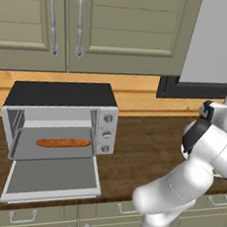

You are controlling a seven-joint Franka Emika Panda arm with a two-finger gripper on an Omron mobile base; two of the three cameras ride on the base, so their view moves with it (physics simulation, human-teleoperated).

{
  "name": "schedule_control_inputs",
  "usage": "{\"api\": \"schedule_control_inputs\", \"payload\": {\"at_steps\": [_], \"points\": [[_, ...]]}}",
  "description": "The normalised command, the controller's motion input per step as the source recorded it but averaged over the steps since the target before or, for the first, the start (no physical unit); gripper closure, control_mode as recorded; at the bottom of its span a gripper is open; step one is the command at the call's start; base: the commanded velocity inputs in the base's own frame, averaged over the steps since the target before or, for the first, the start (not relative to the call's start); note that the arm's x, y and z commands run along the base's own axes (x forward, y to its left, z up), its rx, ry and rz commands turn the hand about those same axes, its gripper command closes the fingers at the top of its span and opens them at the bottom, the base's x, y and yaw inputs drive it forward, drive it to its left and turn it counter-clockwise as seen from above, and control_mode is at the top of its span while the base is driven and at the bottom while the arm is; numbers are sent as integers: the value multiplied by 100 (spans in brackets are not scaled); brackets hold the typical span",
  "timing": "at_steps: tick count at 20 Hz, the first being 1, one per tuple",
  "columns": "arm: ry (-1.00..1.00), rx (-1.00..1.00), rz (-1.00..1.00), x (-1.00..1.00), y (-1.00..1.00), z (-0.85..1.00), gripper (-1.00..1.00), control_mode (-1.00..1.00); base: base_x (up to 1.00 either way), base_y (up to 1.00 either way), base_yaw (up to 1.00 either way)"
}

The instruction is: Pick up the kebab skewer and baguette bread, and place them inside the toaster oven. Close the toaster oven door and start by setting the timer.

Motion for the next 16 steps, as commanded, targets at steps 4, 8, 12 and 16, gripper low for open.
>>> {"api": "schedule_control_inputs", "payload": {"at_steps": [4,8,12,16], "points": [[0,8,3,22,-27,-44,-100,-100,0,0,0],[0,5,2,24,-18,-29,-100,-100,0,0,0],[0,2,2,23,-10,-34,-100,-100,0,0,0],[0,3,2,12,-12,-36,-100,-100,0,0,0]]}}
